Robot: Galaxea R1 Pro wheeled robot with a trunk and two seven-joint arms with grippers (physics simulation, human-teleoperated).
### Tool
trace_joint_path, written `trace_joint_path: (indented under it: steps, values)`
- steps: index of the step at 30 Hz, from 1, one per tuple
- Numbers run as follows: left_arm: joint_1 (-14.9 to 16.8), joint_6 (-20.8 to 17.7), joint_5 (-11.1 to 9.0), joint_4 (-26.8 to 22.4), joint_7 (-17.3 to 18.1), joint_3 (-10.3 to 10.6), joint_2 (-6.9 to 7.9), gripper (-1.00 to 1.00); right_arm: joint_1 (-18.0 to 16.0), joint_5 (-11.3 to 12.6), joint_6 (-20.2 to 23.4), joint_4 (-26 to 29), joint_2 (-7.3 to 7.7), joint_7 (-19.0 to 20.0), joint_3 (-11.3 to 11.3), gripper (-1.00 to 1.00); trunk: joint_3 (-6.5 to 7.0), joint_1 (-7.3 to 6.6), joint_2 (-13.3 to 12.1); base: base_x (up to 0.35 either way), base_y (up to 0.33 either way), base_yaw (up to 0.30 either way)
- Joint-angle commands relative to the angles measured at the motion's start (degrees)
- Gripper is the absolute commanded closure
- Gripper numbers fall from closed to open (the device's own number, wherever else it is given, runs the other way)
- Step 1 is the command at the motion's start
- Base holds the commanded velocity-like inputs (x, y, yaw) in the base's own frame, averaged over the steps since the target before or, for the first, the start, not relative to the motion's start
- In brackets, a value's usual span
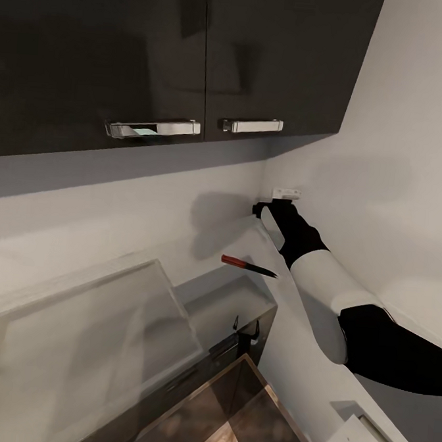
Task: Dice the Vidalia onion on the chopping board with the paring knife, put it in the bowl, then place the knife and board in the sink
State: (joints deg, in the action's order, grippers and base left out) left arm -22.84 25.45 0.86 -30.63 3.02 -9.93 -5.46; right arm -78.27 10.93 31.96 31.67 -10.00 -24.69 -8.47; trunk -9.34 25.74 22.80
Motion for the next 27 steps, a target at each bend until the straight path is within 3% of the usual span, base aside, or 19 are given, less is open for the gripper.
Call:
trace_joint_path:
  steps: [1, 27]
  values:
    - [0.0, 0.0, 0.1, -0.1, 0.3, -0.4, -0.07, -1.0, -0.1, 0.6, 0.0, 0.0, 0.0, -0.5, -0.2, -1.0, -0.11, 0.04, 0.1, 0.0, 0.0, 0.0]
    - [0.0, 0.1, 0.1, 0.4, 0.3, -0.4, 0.19, -1.0, 0.0, 0.8, -0.1, -0.6, 0.0, -0.6, -0.3, -1.0, -0.4, 0.04, 0.1, 0.0, 0.0, 0.0]
